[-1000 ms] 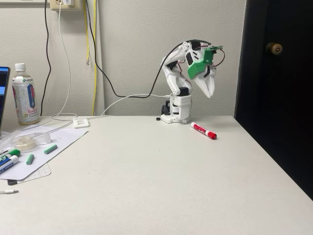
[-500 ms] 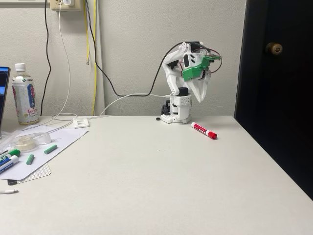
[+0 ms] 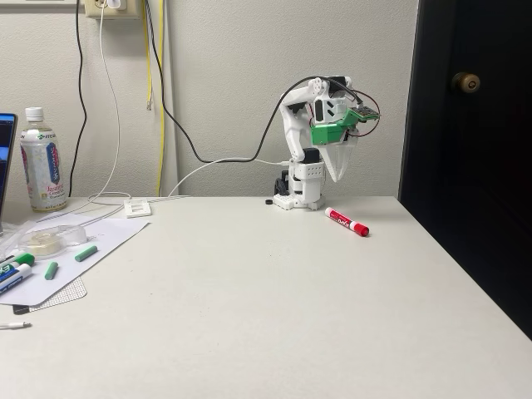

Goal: Pick up the red marker.

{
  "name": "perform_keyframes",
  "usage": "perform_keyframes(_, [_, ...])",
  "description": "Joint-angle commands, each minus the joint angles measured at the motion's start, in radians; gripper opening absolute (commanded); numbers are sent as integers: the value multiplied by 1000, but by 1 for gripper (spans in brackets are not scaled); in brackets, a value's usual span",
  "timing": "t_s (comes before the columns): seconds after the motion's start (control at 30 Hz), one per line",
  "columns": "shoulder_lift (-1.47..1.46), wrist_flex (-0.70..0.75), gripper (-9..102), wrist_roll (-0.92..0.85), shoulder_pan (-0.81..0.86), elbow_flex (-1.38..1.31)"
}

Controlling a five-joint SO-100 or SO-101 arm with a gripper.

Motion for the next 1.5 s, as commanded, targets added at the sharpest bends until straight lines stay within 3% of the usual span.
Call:
perform_keyframes(0.0, [-5, 5, 0, -21, -3, -34])
perform_keyframes(0.33, [-12, -18, 2, -86, 8, 28])
perform_keyframes(0.83, [91, -264, 10, -124, 8, 321])
perform_keyframes(1.47, [71, -333, 20, -67, 40, 459])
